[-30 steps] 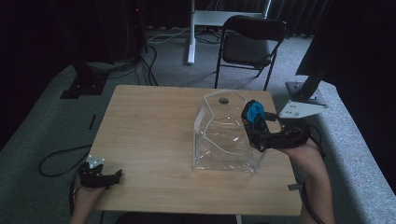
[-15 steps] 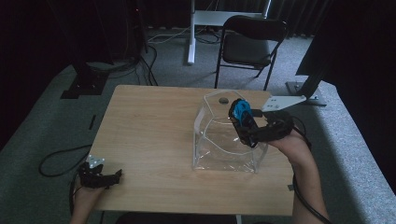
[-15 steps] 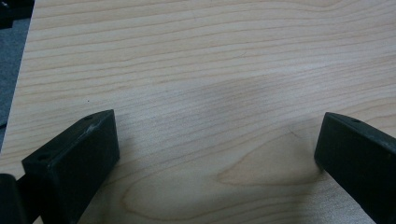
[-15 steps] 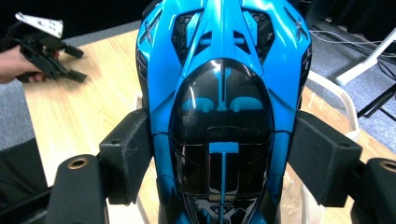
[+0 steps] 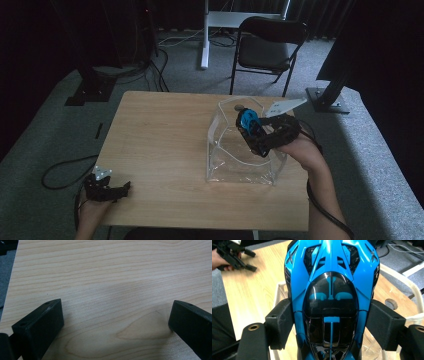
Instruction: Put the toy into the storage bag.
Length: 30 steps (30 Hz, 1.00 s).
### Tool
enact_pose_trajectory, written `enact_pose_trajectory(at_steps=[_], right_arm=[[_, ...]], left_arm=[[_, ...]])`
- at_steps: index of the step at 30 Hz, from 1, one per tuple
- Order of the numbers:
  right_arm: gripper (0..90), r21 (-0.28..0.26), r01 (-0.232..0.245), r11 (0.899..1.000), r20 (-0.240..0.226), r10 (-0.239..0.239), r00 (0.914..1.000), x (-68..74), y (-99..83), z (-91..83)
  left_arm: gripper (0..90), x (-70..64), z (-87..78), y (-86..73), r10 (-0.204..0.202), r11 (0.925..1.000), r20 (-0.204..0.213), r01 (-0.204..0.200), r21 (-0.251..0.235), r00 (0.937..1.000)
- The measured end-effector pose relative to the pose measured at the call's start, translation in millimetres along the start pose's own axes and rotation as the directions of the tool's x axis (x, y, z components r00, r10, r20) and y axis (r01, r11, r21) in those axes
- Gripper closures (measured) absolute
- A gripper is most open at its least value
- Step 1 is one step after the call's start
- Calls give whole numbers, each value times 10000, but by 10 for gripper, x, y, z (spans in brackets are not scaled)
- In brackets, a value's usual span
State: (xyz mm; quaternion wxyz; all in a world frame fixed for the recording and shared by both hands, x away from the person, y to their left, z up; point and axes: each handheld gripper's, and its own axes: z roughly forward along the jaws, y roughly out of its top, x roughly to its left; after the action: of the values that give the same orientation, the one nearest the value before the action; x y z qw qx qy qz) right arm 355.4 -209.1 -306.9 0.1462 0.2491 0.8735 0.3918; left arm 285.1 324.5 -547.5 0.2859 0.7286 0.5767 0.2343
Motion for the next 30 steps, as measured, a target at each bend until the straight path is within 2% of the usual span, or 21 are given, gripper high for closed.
enact_pose_trajectory(at_steps=[8,17,22,30], right_arm=[[261,843,229,9962,-135,-219,9997,-8,-18,201],[261,1509,328,9880,-238,-295,9993,-32,-62,303],[262,2121,651,9751,-277,-606,9978,-15,-90,398],[261,2651,977,9593,-487,-878,9949,-27,-131,496]], left_arm=[[3,-1,0,0,-7,10000,0,7,-1,10000],[3,-1,0,0,-9,10000,0,9,-4,10000],[3,-1,1,-1,-12,10000,-3,12,-17,10000],[3,-1,1,-1,-10,10000,-6,10,-16,10000]])
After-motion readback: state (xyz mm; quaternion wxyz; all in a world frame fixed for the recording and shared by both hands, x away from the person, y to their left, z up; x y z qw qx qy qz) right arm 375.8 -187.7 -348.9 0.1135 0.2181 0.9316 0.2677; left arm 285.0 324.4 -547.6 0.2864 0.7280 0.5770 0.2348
